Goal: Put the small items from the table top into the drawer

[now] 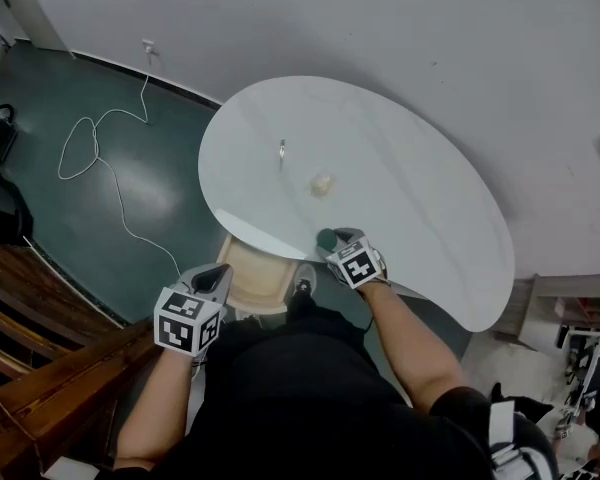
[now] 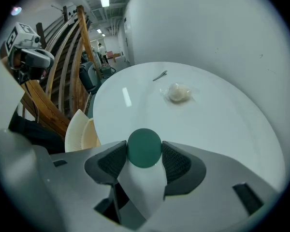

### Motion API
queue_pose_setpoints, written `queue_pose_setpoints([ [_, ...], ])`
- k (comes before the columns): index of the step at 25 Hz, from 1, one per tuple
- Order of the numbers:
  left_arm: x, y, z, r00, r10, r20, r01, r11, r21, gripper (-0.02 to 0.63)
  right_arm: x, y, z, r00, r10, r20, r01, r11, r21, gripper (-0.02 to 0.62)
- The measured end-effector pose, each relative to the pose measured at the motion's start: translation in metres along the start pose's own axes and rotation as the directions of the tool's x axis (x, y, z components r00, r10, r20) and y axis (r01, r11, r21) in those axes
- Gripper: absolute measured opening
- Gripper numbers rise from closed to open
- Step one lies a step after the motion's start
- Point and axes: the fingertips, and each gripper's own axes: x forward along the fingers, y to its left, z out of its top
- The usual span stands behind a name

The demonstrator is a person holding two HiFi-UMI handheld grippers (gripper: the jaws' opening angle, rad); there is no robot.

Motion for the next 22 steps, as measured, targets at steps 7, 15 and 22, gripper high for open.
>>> queue_pose_setpoints([
  [7,0.003,-0.002,0.006,1.000,-0.007,0.005,0.007,1.000,0.016,0.014,0.000,0.005,0.003,1.000,-0.007,-0.028,0.006,1.000,-0.025,0.143],
  [15,-0.002,-0.001,0.002,1.000,-0.015,0.011,0.015,0.999,0.037,0.014,-0.013,0.020,0.015,0.999,-0.025,0.033,0.025,1.000,0.003,0.103],
  [22,-0.007,0.011,-0.020,1.000,-0.008,-0.008,0.008,1.000,0.020,0.014,-0.018,0.081,0.042,0.993,0.063,0.095,-0.058,0.997,-0.055,0.103],
])
